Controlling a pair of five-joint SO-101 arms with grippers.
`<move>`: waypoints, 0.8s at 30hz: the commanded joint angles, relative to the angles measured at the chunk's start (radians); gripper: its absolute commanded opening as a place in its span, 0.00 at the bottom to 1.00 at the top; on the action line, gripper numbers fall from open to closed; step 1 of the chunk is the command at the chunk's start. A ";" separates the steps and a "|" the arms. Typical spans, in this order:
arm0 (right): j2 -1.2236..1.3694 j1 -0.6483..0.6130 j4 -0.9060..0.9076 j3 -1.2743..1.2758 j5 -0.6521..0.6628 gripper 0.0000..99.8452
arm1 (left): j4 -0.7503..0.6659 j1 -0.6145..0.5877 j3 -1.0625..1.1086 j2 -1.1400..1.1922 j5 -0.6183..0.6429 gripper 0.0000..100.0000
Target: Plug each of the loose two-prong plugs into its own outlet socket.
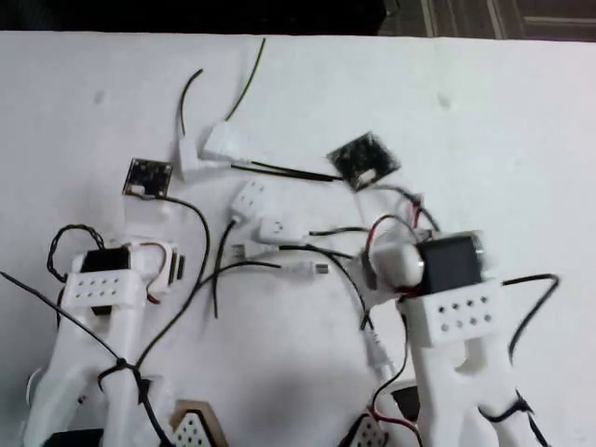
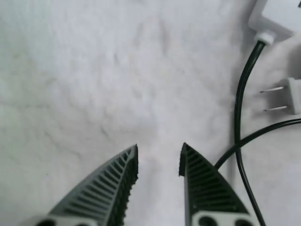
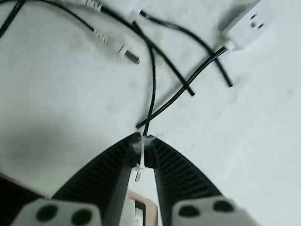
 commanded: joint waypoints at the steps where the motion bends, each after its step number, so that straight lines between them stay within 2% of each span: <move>1: -0.015 -0.033 -0.054 0.160 0.006 0.08 | -0.017 -0.008 -0.005 -0.033 -0.009 0.15; 6: -0.015 -0.035 -0.206 0.393 0.008 0.16 | -0.017 -0.010 -0.005 -0.033 -0.009 0.15; 13: -0.013 -0.039 -0.374 0.551 0.009 0.16 | -0.017 -0.010 -0.005 -0.033 -0.009 0.15; 20: -0.008 -0.035 -0.479 0.628 0.044 0.16 | -0.017 -0.012 -0.003 -0.033 -0.009 0.15; 24: 0.077 -0.027 -0.539 0.632 0.044 0.16 | -0.017 -0.012 -0.003 -0.033 -0.009 0.15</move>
